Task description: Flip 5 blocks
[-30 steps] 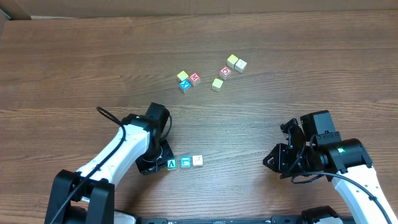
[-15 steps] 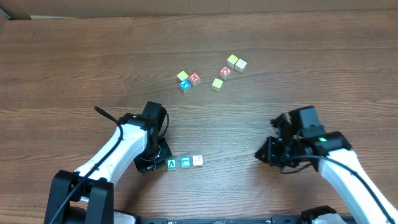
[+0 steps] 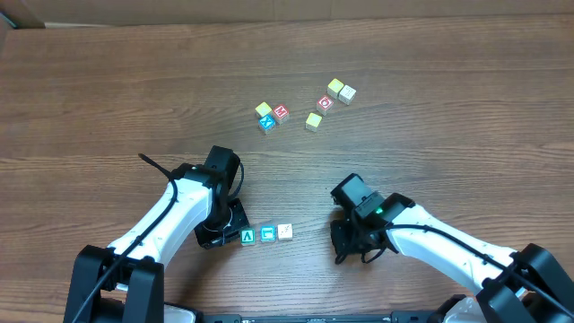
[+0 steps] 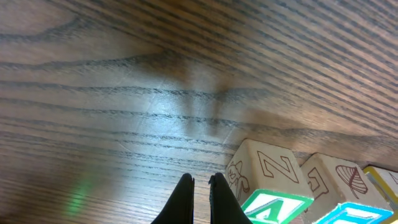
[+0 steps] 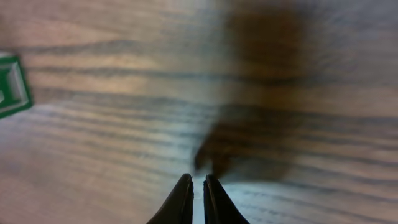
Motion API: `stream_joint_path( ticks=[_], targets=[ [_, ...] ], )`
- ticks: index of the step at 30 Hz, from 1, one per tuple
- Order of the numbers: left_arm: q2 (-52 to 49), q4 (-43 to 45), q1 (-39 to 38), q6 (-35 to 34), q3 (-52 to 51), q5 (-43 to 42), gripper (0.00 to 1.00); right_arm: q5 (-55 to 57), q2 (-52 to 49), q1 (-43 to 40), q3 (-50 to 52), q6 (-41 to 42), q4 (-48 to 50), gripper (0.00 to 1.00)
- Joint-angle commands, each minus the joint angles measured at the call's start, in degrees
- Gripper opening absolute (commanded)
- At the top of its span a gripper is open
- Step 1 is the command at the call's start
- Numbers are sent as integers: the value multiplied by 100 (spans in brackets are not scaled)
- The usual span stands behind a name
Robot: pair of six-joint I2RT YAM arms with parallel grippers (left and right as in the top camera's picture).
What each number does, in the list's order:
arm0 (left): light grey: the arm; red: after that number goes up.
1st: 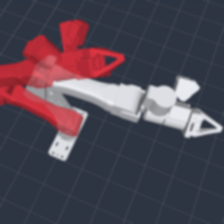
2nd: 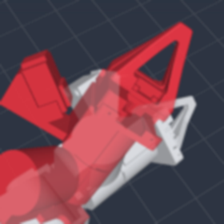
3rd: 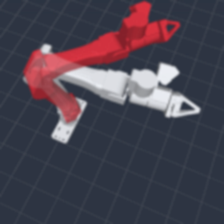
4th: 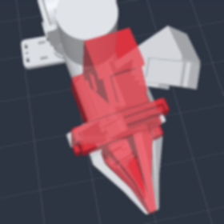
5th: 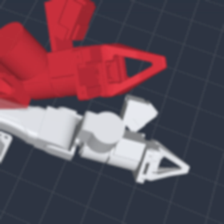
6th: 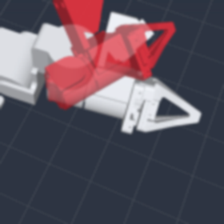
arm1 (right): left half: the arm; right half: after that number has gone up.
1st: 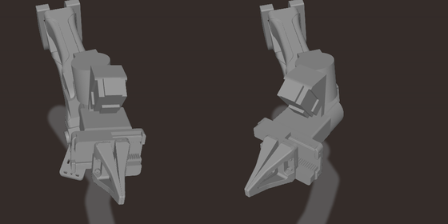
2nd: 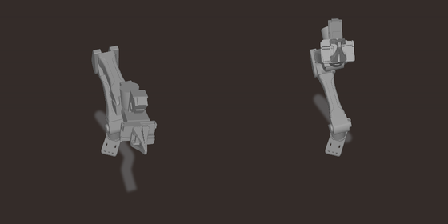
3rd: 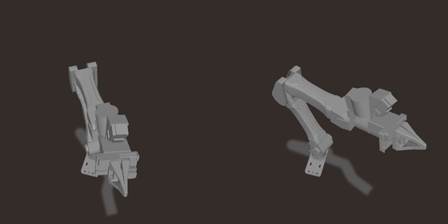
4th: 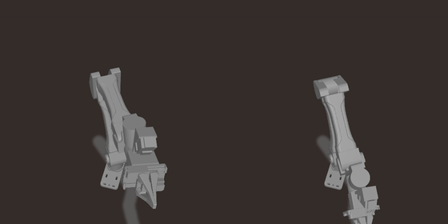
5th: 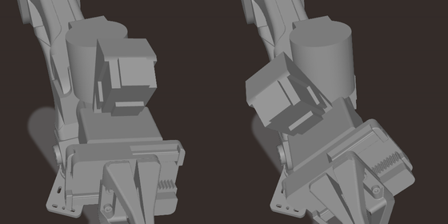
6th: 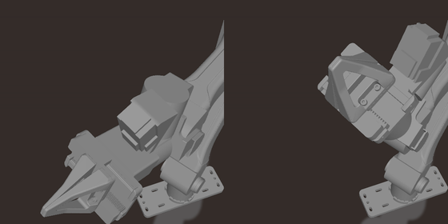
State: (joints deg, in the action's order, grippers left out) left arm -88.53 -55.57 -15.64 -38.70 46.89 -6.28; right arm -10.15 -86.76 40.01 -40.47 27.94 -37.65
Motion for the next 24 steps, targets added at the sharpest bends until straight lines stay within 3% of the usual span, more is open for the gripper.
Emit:
stream_joint_path(
  ticks=[1,10,24],
  targets=[
    [-24,11,24,149,79,-116,4,844,-2,76,-184,236,160,10],
    [-24,13,24,256,79,-236,4,184,-4,81,-645,1499,208,4],
    [-24,11,24,275,79,-236,4,-195,-610,197,-693,1585,649,4]
  ],
)
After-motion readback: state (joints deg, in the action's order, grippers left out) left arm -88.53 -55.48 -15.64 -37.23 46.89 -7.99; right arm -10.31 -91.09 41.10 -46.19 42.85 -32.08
